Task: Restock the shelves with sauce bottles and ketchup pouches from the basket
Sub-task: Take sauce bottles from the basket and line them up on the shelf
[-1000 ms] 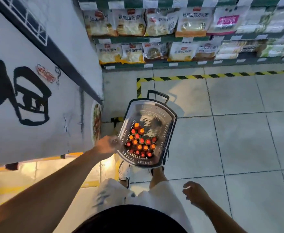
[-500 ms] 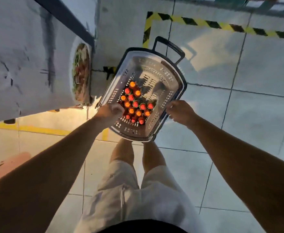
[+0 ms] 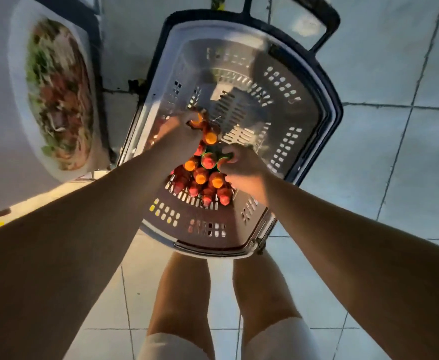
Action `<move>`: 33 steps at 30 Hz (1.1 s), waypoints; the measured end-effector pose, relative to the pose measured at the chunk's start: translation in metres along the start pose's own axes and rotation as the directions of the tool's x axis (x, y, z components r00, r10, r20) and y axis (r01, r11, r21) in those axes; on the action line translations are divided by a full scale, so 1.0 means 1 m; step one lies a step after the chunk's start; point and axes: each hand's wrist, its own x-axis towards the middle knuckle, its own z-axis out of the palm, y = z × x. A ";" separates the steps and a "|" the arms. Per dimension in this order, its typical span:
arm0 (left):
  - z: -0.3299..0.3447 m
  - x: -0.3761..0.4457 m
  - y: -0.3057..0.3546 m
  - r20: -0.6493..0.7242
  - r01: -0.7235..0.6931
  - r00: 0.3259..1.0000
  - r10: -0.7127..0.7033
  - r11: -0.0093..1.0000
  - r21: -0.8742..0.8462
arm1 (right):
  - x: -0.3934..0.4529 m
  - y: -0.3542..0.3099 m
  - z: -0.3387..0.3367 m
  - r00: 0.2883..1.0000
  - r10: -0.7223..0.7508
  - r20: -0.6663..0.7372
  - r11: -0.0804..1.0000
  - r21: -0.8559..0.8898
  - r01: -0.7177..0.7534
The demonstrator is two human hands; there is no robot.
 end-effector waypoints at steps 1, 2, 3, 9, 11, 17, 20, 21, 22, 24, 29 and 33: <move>0.006 0.012 -0.003 -0.004 -0.029 1.000 0.029 0.999 0.018 | 0.013 0.001 0.004 1.000 -0.015 -0.021 1.000 0.009 0.015; 0.013 0.022 -0.009 -0.013 -0.055 0.998 0.056 0.998 0.036 | 0.027 0.001 0.010 0.999 -0.022 -0.047 0.999 0.038 0.024; 0.020 0.031 -0.016 -0.012 -0.066 0.998 0.066 0.997 0.034 | 0.040 0.002 0.016 0.996 -0.032 -0.082 0.997 0.065 0.037; 0.042 0.086 -0.032 -0.077 -0.112 0.991 0.111 0.994 -0.002 | 0.106 0.024 0.046 0.989 -0.037 -0.142 0.994 0.098 0.051; 0.045 0.098 -0.037 -0.098 -0.109 0.989 0.110 0.994 0.021 | 0.117 0.028 0.053 0.965 -0.102 -0.240 0.990 0.071 0.122; 0.042 0.102 -0.049 -0.059 -0.081 0.996 0.075 0.990 -0.119 | 0.141 0.025 0.069 0.921 -0.114 -0.373 0.975 0.134 0.175; 0.038 0.096 -0.044 -0.029 -0.006 1.000 0.001 0.981 -0.194 | 0.146 0.030 0.073 0.916 -0.077 -0.393 0.973 0.170 0.154; 0.037 0.094 -0.044 -0.023 0.013 1.000 -0.019 0.974 -0.225 | 0.146 0.032 0.072 0.923 -0.044 -0.383 0.966 0.219 0.137; 0.035 0.089 -0.042 -0.017 0.027 0.999 -0.032 0.968 -0.250 | 0.143 0.034 0.071 0.925 -0.024 -0.379 0.960 0.250 0.128; 0.030 0.077 -0.038 -0.014 0.021 1.000 -0.026 0.959 -0.284 | 0.134 0.039 0.064 0.893 -0.067 -0.444 0.942 0.266 0.203; 0.012 0.020 -0.027 0.002 -0.021 1.000 0.023 0.943 -0.332 | 0.060 0.022 0.040 0.919 -0.025 -0.394 0.933 0.320 0.163; -0.015 -0.056 -0.015 -0.021 -0.064 0.998 0.060 0.915 -0.398 | -0.020 0.005 0.014 0.902 -0.020 -0.431 0.936 0.309 0.168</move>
